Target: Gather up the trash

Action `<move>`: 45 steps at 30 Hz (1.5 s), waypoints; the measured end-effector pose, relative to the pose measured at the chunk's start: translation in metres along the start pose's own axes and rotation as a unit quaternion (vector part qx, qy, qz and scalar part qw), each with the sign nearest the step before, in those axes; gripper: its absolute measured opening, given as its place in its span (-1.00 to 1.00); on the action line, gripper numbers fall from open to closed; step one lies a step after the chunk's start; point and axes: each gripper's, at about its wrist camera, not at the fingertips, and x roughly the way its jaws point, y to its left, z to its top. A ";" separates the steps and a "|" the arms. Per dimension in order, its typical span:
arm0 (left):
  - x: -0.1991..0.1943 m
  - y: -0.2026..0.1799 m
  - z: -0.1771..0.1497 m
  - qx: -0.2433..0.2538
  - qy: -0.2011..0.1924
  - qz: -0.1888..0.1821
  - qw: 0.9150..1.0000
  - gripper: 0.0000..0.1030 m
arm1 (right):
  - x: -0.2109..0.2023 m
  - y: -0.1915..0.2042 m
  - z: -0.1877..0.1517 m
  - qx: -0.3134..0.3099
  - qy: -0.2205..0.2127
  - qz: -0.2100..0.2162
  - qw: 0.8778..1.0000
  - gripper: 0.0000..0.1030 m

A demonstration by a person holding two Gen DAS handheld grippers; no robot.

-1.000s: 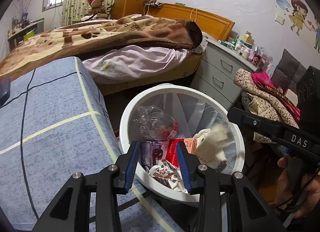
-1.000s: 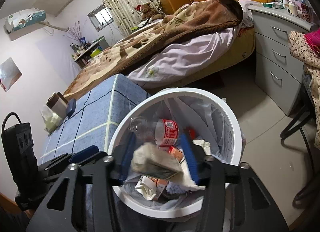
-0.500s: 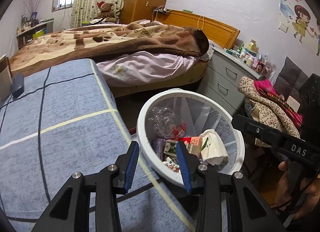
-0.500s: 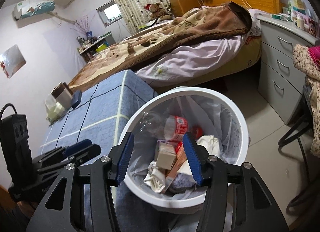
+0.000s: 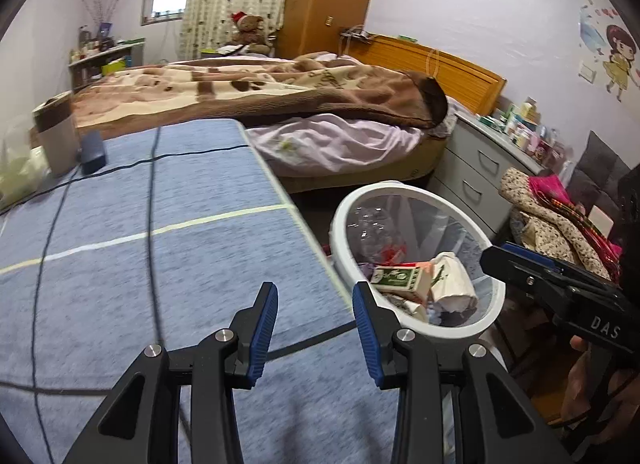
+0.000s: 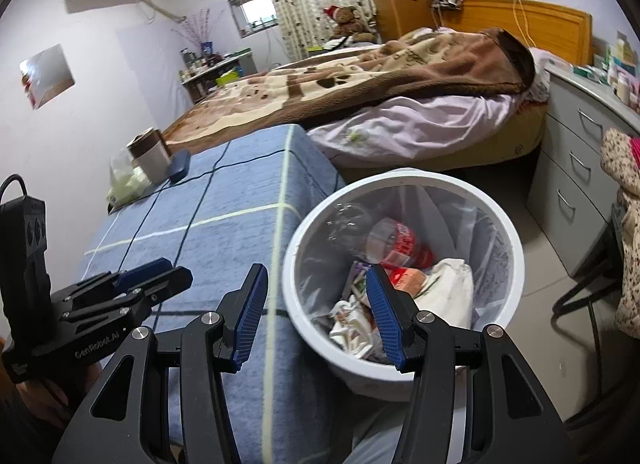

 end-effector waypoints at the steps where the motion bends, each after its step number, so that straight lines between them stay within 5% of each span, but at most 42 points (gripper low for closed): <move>1: -0.004 0.003 -0.002 -0.004 -0.002 0.006 1.000 -0.24 | -0.001 0.003 -0.001 -0.004 -0.001 0.002 1.000 0.03; 16: -0.061 0.025 -0.036 -0.030 -0.028 0.071 0.997 -0.25 | -0.024 0.037 -0.025 -0.053 -0.007 0.018 0.998 0.05; 45: -0.090 0.028 -0.060 -0.042 -0.035 0.098 0.994 -0.24 | -0.033 0.054 -0.036 -0.084 -0.009 0.036 0.996 0.05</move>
